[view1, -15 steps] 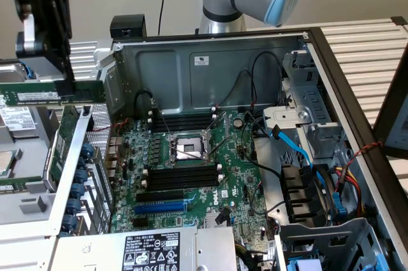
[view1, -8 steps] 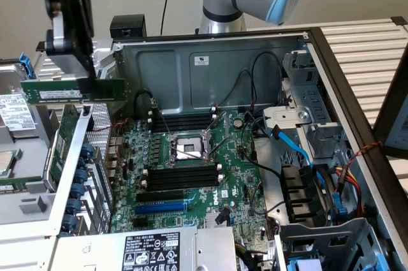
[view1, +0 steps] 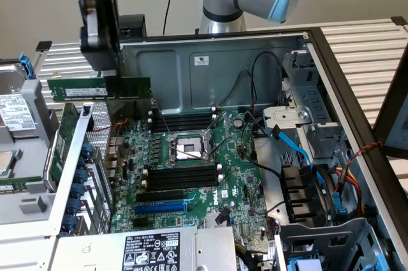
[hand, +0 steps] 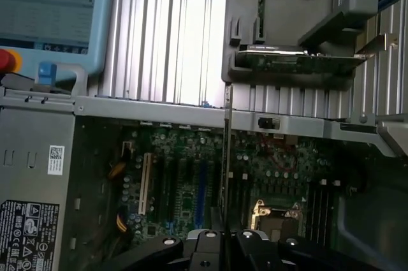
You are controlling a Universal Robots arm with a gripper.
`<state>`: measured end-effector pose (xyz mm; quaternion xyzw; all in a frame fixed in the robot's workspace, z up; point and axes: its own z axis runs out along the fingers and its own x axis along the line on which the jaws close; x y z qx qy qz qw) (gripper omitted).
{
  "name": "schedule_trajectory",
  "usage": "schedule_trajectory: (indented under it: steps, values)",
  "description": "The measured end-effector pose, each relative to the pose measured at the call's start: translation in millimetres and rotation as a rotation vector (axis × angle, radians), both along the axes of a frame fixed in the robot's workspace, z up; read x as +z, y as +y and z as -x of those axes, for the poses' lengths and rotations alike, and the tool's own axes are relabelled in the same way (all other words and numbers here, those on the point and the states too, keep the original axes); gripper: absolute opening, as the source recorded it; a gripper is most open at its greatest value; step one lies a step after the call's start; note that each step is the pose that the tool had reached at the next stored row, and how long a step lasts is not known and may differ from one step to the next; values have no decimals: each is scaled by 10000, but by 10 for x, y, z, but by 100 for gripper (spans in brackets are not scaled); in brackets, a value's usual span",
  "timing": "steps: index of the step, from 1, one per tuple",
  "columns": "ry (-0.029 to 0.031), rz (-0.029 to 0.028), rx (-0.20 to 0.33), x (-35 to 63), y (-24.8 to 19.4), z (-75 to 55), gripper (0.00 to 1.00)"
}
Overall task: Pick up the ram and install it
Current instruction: 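Pick up the ram and move it above insertion slot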
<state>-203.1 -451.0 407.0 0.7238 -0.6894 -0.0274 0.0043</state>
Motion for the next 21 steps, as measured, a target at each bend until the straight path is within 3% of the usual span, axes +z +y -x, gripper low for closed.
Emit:
schedule_trajectory:
  steps: [5, 8, 10, 12, 16, 18, 21]
  values:
    - [-62, 114, -1, 0, 47, -165, 14]
    - [-130, 210, 0, 0, 96, -253, 14]
    - [-197, 239, -1, 0, 128, -301, 14]
    - [-295, 249, -3, 0, 166, -341, 14]
    - [-619, 250, -6, -1, 245, -405, 14]
    - [-738, 251, -7, 0, 272, -442, 14]
    - [-834, 250, -9, -2, 325, -504, 14]
